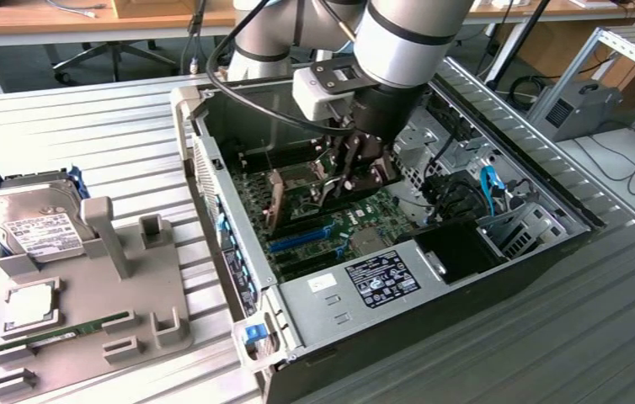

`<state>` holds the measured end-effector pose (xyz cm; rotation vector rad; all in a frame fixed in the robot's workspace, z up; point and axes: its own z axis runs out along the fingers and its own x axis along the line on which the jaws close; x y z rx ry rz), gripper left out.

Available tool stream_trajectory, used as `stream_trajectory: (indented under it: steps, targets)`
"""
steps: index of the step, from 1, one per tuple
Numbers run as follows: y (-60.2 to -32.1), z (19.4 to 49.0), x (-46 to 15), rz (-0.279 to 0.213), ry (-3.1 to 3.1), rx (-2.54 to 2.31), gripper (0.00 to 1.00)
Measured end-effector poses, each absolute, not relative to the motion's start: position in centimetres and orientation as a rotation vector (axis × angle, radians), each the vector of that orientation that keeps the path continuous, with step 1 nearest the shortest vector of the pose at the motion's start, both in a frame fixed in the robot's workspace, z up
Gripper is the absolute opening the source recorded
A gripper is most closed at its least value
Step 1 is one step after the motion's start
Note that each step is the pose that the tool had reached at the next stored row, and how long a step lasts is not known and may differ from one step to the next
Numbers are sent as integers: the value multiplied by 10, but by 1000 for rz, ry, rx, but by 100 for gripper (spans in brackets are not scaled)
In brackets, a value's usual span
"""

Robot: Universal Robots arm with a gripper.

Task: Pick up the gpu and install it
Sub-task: 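Insert the gpu into the slot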

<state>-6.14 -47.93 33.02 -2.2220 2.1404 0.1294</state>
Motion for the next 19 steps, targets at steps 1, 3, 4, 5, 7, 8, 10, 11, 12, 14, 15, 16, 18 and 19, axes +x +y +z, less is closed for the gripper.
stream_trajectory:
  steps: [1,3,4,5,7,8,10,11,12,14,15,16,18,19]
  targets:
    - [-480,330,-62,129,2140,-2222,26]
    - [-481,329,-63,129,2140,-2223,26]
    - [-481,329,-63,129,2139,-2224,26]
    - [-482,329,-64,129,2139,-2224,26]
    - [-482,328,-64,129,2138,-2224,26]
    - [-483,328,-65,129,2138,-2225,26]
    - [-483,328,-66,130,2137,-2225,26]
    - [-484,328,-66,130,2137,-2225,26]
    - [-484,327,-67,130,2137,-2225,26]
    - [-484,327,-68,129,2137,-2226,26]
    - [-484,327,-68,130,2136,-2226,26]
    - [-485,326,-69,130,2136,-2226,26]
    - [-485,326,-71,130,2136,-2227,26]
    - [-485,326,-71,130,2136,-2227,26]
